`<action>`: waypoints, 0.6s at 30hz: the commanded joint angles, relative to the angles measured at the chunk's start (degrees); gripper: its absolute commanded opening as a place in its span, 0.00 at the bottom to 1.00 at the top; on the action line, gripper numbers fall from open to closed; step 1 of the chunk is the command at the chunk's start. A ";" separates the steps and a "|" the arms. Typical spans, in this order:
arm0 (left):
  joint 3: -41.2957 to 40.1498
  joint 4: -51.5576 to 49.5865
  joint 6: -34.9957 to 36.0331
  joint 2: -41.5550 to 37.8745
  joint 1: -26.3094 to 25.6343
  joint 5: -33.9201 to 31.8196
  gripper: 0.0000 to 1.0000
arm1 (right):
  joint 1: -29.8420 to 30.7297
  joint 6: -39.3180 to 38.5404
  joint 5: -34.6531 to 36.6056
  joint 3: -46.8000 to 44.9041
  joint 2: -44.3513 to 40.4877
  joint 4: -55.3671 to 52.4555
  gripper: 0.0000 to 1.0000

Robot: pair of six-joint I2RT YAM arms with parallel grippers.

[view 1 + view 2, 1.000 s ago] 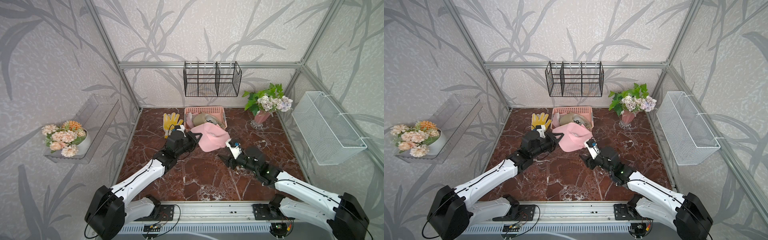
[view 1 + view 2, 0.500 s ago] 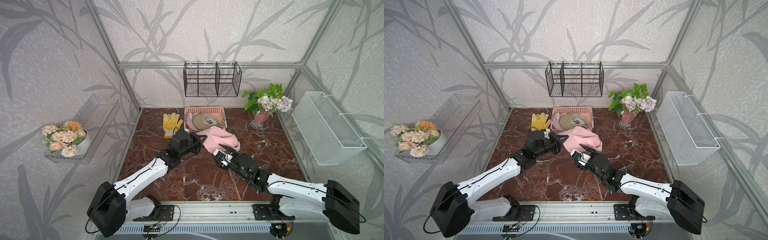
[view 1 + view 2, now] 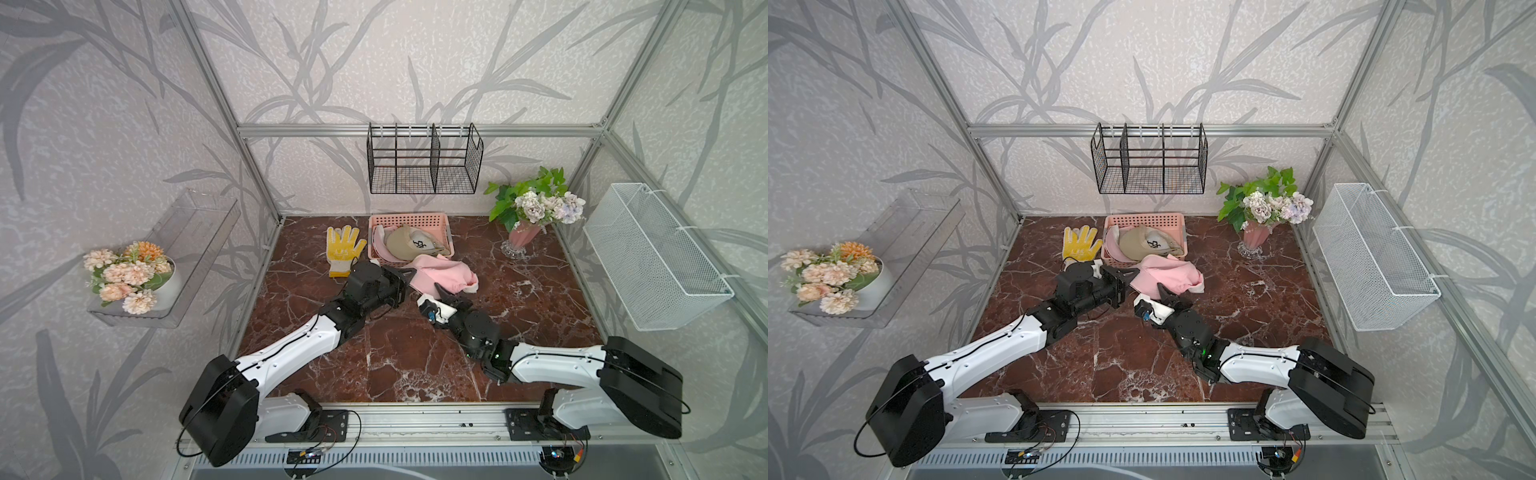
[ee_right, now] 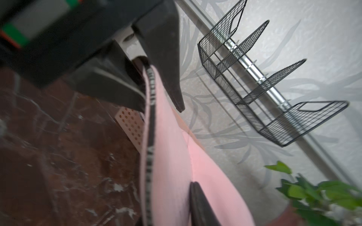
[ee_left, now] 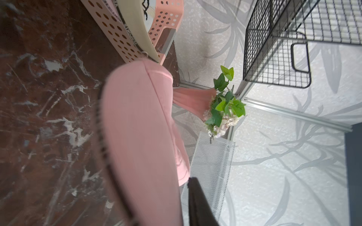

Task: Turn the baseball cap inside out
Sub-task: Turn over the baseball cap.

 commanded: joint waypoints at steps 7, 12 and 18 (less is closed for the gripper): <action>4.47 -1.48 22.31 -5.26 -1.57 -7.13 1.00 | -0.69 3.59 8.11 3.51 -6.04 -5.60 0.00; 8.50 -6.36 53.38 -8.53 -1.55 -15.55 1.00 | -7.74 23.19 -4.11 9.60 -17.86 -39.36 0.00; 13.12 -12.40 92.19 -7.15 -1.45 -10.42 1.00 | -20.44 37.11 -27.33 18.28 -23.25 -62.59 0.00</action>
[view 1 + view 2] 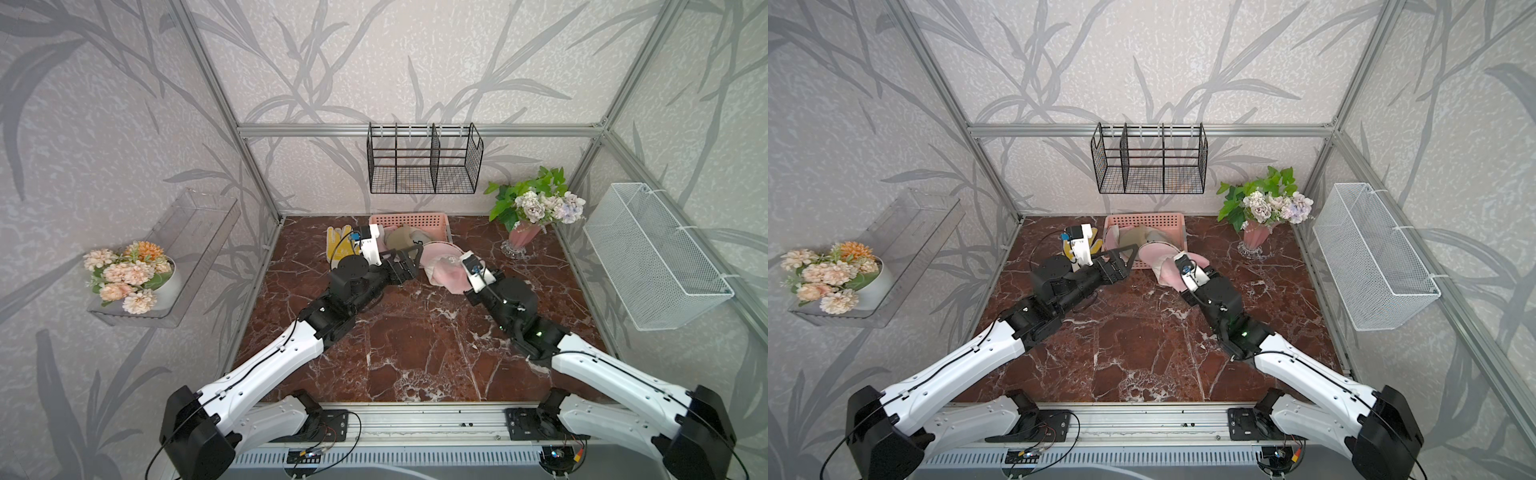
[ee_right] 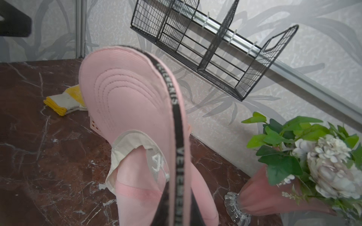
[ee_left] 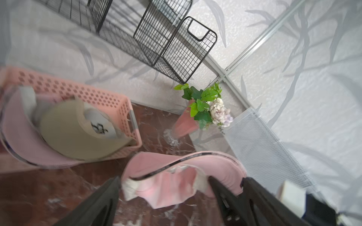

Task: Turn the baseball cap inside out
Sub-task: Turn over the baseball cap.

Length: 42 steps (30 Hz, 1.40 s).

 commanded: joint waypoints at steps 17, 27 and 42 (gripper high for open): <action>18.06 -24.59 55.43 17.28 0.17 23.37 0.96 | -5.96 9.67 -31.21 15.27 4.64 -32.63 0.00; 20.87 -28.43 56.60 22.16 0.10 33.50 0.30 | -6.08 9.95 -33.49 15.57 4.67 -31.24 0.00; 24.01 -34.28 59.17 13.60 4.84 33.36 0.00 | -12.70 5.47 -51.94 10.72 9.08 -22.80 0.47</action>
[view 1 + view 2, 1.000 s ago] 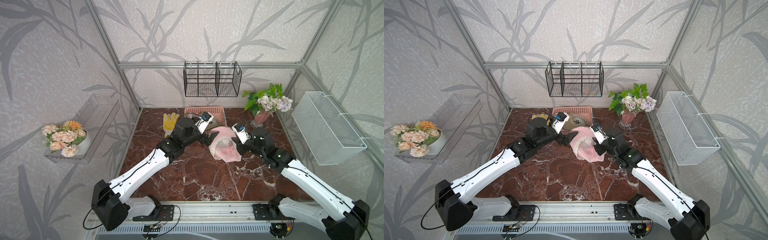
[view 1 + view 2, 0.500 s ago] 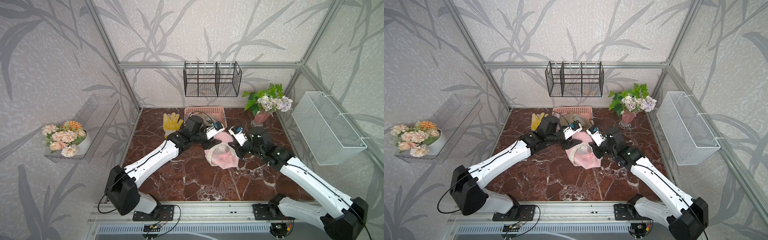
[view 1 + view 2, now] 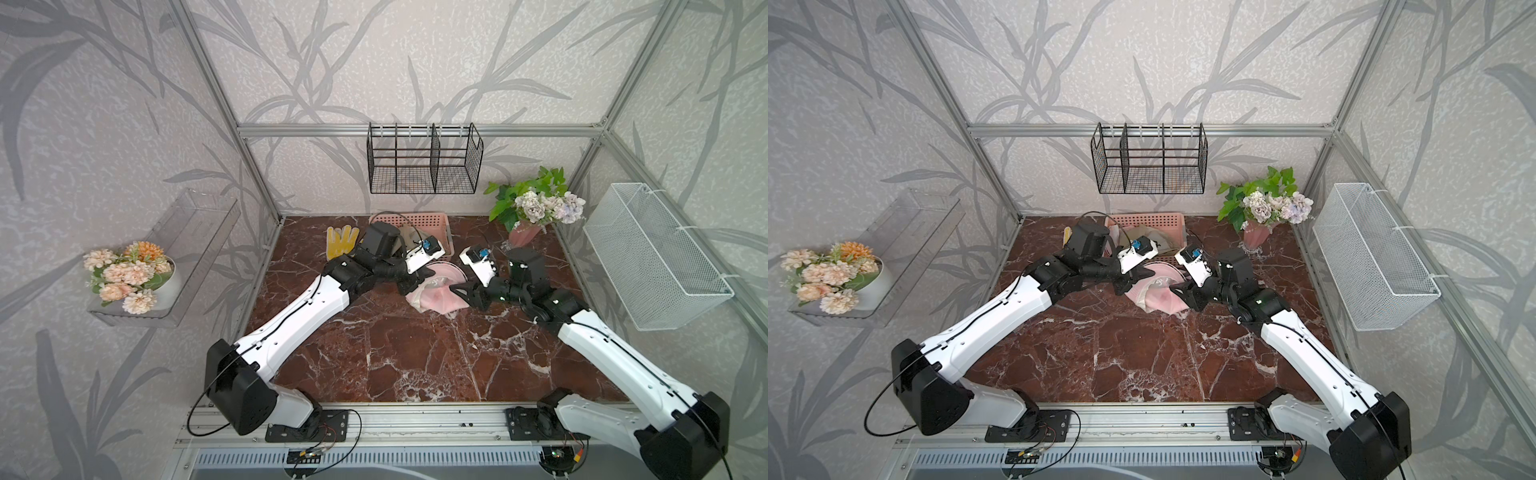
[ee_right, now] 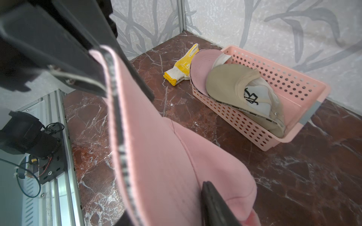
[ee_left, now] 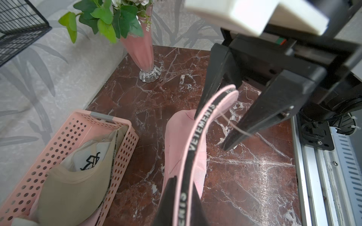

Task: Turn the baseball cap inside out
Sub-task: Turn over the baseball cap.

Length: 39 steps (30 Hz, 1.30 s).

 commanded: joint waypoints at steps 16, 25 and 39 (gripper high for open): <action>1.94 3.10 -1.03 -7.25 8.47 8.71 0.00 | -1.98 -6.64 -17.40 -4.54 4.47 1.57 0.51; 2.43 5.26 -3.28 -5.63 8.75 9.55 0.00 | -1.98 -6.60 -22.96 -4.25 4.76 -1.44 0.51; 3.09 7.84 -5.96 -5.45 9.25 13.67 0.00 | -1.86 -3.71 -20.14 -7.82 5.22 5.58 0.41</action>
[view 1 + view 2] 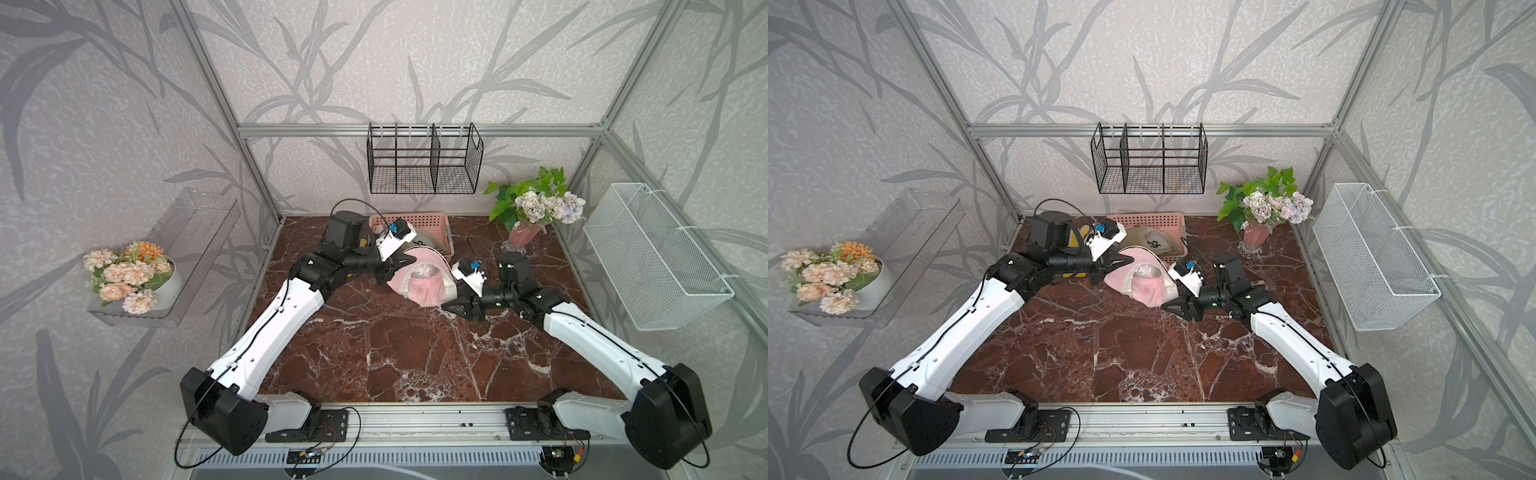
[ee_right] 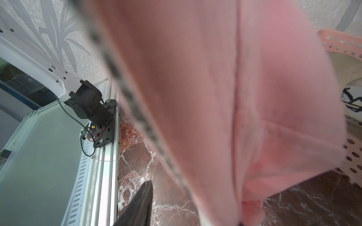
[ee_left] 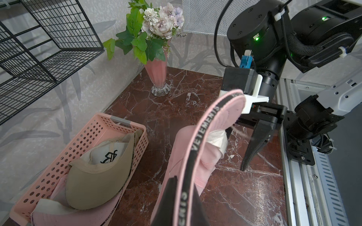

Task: Turn the baseball cap inside out
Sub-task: Turn over the baseball cap.

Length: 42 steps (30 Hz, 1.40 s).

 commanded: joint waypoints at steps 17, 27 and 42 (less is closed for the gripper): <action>-4.06 15.51 -12.13 -1.07 0.40 4.42 0.00 | 1.34 19.87 11.14 -8.59 -5.96 26.76 0.02; -3.43 13.09 -16.81 -2.00 0.37 1.32 0.00 | 4.04 30.34 57.99 -4.72 -8.55 11.97 0.00; -0.83 20.24 -27.76 -1.51 0.40 5.49 0.00 | 4.12 33.60 62.07 -0.30 5.81 -0.12 0.23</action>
